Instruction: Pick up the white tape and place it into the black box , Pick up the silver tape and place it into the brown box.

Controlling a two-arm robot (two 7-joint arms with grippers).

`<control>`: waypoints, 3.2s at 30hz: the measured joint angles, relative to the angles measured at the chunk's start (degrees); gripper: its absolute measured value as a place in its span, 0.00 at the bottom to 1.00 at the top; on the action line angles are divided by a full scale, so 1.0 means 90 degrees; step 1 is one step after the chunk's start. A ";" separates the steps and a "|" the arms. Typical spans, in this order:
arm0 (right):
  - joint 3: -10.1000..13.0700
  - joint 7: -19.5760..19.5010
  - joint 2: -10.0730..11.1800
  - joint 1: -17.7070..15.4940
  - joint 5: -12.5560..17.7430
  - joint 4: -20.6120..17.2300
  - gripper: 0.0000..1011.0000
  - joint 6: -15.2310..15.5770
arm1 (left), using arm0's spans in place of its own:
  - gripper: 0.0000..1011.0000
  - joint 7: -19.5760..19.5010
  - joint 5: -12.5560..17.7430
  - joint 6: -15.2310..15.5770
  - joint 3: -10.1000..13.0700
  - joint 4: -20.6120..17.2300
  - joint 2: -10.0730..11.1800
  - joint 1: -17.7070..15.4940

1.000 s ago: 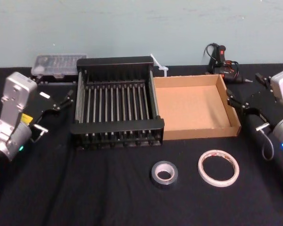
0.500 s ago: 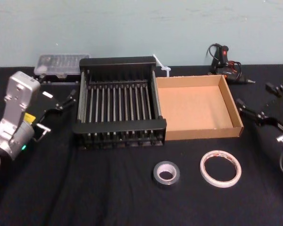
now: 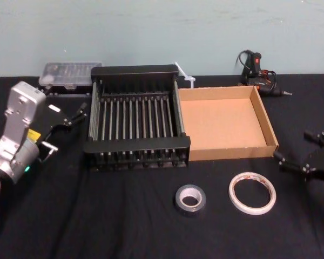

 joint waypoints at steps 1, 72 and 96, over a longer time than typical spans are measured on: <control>0.0000 0.0022 0.0005 -0.0023 0.0002 -0.0002 0.99 0.0041 | 0.99 0.0000 0.0000 0.0000 0.0000 0.0000 0.0000 0.0000; -0.0407 0.1186 -0.1041 0.0887 -0.0776 0.1199 0.99 0.1404 | 0.99 0.0000 0.0000 0.0000 0.0000 0.0000 0.0000 0.0000; -0.0434 0.1245 -0.1041 0.0908 -0.0774 0.1216 0.99 0.1459 | 0.99 0.0000 0.0000 0.0000 0.0000 0.0000 0.0000 0.0000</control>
